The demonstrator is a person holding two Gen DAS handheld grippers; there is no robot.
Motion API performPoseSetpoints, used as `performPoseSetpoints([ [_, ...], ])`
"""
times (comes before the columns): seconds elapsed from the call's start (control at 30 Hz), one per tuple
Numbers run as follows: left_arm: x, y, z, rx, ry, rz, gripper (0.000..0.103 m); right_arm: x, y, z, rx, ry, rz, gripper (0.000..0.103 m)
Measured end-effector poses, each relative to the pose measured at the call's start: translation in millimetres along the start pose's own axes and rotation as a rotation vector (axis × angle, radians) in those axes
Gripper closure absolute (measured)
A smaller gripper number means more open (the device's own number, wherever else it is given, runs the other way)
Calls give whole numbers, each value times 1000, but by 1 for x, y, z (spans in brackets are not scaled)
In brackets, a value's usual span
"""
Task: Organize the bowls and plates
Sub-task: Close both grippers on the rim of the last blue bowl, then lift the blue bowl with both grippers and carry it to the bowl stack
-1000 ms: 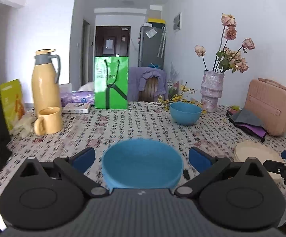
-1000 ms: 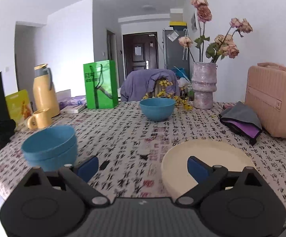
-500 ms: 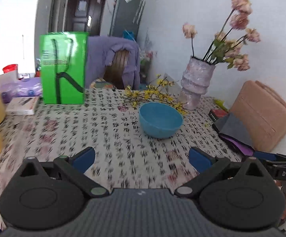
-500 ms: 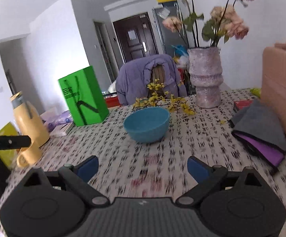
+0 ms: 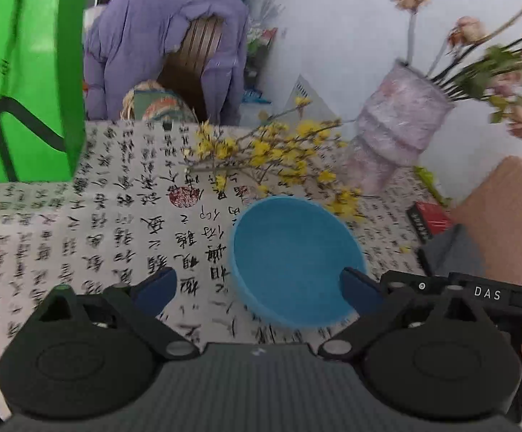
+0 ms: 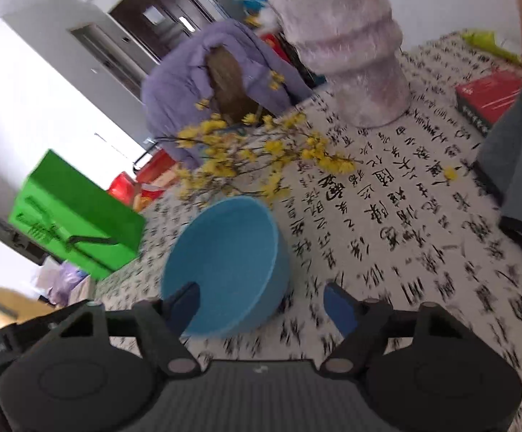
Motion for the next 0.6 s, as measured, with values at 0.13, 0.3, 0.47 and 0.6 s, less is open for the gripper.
performPoseSetpoints([
  [0.13, -15, -1, 38, -41, -29, -18, 27, -3, -10, 31, -14, 24, 5, 43],
  [0.3, -36, -6, 62, -56, -7, -110, 57, -4, -14, 56, -49, 13, 3, 65],
  [0.47, -41, -1, 65, -91, 2, -116, 88, -7, -13, 63, -48, 24, -18, 85],
  [0.6, -33, -2, 52, -85, -3, -108, 88, -7, -10, 58, -72, 17, -4, 86],
])
Point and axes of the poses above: each gripper's, at about its wrist camera, not at the fingertips, and z roughly the way its jaws point, x to its right, y to its underside, the point moved 3 cm from there along z, roughly the way its jaws point, and after that the axes turned 15 degrees about y, right-handed, at the moved point
